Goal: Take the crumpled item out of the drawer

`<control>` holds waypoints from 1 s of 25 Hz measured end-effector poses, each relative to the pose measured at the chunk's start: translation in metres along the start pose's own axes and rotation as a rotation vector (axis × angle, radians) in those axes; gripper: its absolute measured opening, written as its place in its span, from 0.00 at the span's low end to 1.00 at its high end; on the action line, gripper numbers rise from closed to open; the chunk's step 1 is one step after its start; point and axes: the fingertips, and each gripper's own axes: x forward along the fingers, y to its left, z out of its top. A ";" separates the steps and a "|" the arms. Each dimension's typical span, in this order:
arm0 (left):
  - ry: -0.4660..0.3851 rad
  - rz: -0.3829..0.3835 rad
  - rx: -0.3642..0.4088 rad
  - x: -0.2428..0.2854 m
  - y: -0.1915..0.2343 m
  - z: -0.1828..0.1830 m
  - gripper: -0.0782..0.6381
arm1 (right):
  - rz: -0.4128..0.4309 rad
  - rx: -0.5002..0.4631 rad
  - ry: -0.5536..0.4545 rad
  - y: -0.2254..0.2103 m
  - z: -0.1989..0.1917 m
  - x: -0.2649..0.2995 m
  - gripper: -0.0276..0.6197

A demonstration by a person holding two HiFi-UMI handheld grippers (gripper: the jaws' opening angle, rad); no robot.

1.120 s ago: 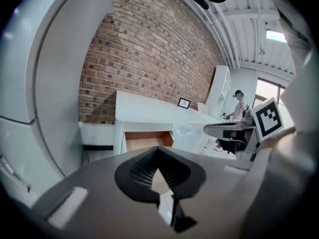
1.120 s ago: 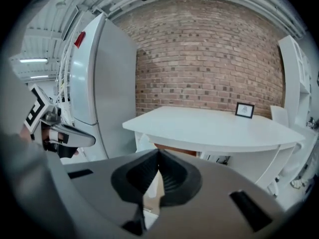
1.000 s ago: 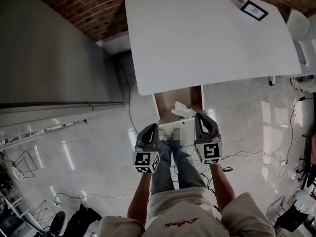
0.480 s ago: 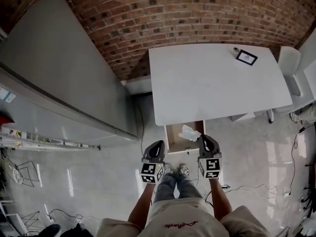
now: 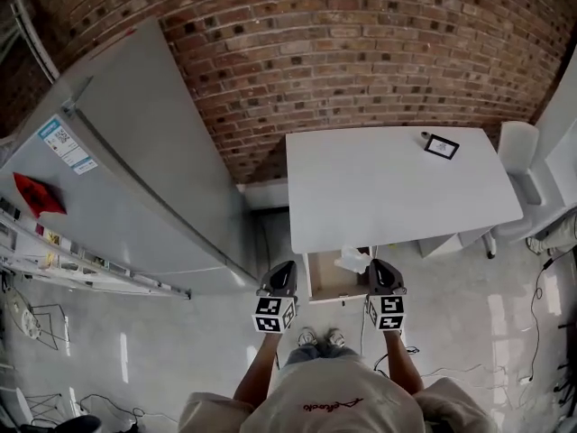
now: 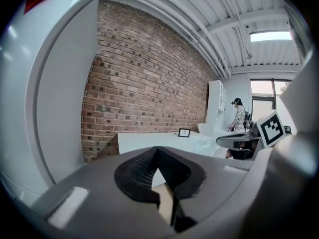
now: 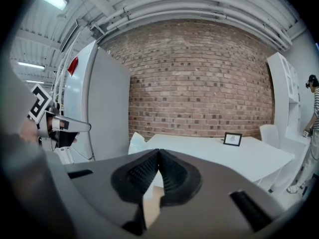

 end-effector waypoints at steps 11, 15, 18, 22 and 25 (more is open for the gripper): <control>-0.061 0.024 0.024 -0.011 -0.001 0.032 0.12 | -0.004 -0.006 -0.053 -0.009 0.032 -0.014 0.06; -0.065 0.031 0.041 -0.014 0.003 0.035 0.12 | -0.005 -0.002 -0.066 -0.006 0.038 -0.015 0.06; -0.074 0.037 0.032 -0.013 0.007 0.038 0.12 | -0.006 0.001 -0.079 -0.005 0.046 -0.013 0.06; -0.077 0.035 0.032 -0.011 0.009 0.042 0.12 | -0.011 0.011 -0.084 -0.007 0.049 -0.011 0.06; -0.081 0.038 0.030 -0.009 0.012 0.046 0.12 | -0.013 0.018 -0.089 -0.008 0.052 -0.008 0.06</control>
